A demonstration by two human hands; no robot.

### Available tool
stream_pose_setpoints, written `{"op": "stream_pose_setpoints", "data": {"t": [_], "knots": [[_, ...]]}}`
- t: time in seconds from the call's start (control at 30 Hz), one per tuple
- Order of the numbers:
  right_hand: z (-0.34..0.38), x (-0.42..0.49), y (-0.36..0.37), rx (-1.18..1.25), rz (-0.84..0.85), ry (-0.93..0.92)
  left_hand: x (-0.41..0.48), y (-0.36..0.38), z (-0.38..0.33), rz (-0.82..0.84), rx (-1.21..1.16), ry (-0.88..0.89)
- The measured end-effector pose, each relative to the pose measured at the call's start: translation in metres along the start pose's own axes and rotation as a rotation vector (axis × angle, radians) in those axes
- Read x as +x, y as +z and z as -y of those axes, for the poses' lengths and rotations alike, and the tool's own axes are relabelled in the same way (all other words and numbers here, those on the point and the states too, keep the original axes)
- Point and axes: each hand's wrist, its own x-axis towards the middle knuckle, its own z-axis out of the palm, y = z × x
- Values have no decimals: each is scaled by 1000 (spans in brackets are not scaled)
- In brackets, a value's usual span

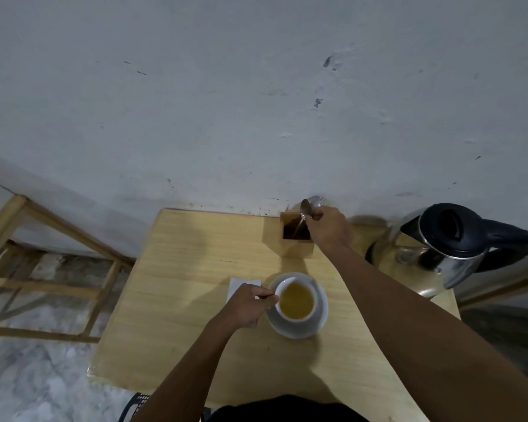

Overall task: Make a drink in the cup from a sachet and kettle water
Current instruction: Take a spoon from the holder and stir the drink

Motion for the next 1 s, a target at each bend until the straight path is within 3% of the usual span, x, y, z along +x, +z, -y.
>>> {"op": "stream_pose_setpoints", "data": {"t": [0.1, 0.27, 0.4, 0.57, 0.7, 0.8, 1.0], "knots": [[-10, -3, 4, 136, -41, -47, 4, -2, 3, 28, 30, 58], [-14, -34, -13, 571, -164, -174, 8, -4, 8, 63, 38, 129], [-8, -74, -41, 725, -291, -321, 9, -4, 12, 67, 64, 171], [-7, -114, -65, 939, -301, -314, 11, -1, 15, 35, 100, 219], [-24, -126, -57, 849, -251, -252, 10, 0, 15, 9, 136, 261], [-43, -132, -43, 689, -95, -117, 10, 1, 17, 3, 165, 289], [-69, -157, -33, 633, 117, 131, 3, 8, 17, -63, 76, 280]]}}
